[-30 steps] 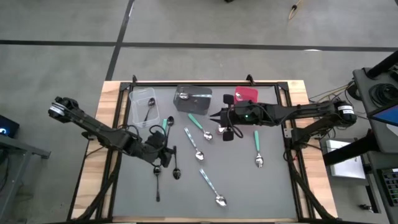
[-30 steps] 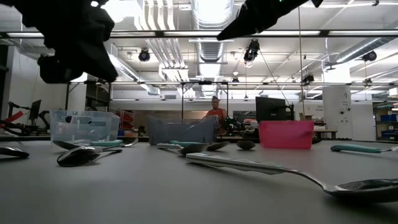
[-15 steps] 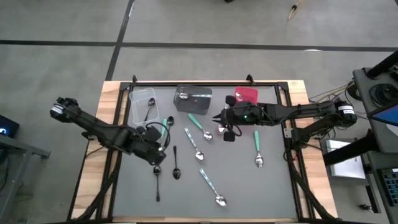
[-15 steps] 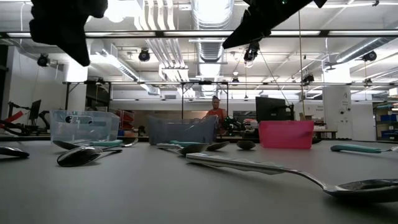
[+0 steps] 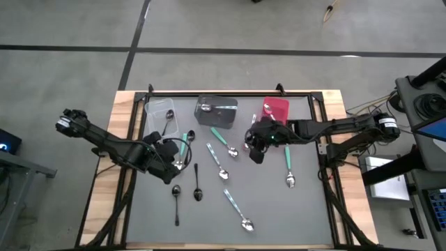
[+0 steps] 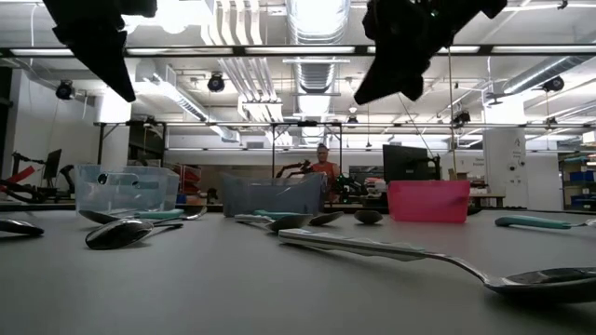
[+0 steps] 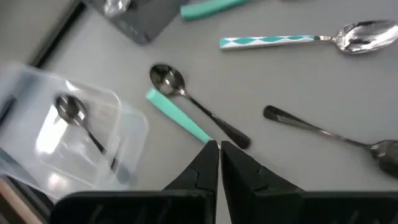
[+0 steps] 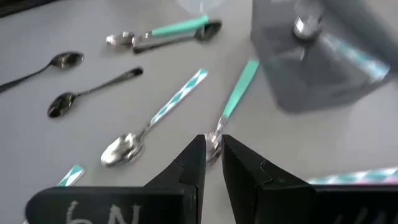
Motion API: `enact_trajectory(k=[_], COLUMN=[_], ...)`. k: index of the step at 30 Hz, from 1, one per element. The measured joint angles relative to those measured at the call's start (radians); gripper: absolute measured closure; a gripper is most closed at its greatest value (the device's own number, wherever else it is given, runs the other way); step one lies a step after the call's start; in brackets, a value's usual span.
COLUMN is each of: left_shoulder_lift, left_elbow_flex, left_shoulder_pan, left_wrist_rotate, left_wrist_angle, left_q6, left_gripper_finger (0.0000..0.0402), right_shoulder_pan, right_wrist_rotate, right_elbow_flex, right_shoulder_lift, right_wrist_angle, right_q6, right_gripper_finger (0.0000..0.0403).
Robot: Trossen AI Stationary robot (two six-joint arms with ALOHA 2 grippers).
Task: Sort silverware by color (type)
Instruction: Put the middle black spoon into the transparent bin
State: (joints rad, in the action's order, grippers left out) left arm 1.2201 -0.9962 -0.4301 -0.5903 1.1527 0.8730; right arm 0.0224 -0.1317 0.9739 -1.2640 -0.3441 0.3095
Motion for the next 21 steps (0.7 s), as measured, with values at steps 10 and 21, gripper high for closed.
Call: enact_trajectory(k=[10, 21], left_shoulder_lift=[-0.029, -0.100], left_elbow_flex=[0.000, 0.051], left_shoulder_pan=[0.022, 0.033], left_wrist_rotate=[-0.110, -0.161], left_wrist_angle=[-0.020, -0.205], left_q6=[-0.273, -0.541], left_gripper_finger=[0.0400, 0.0400], right_shoulder_pan=[-0.117, -0.234], right_wrist_rotate=[0.000, 0.000], right_elbow_flex=[-0.049, 0.102], right_shoulder_lift=[-0.008, -0.159], right_wrist_angle=[-0.012, -0.021], right_q6=[0.367, 0.510], right_gripper_finger=[0.0360, 0.0360])
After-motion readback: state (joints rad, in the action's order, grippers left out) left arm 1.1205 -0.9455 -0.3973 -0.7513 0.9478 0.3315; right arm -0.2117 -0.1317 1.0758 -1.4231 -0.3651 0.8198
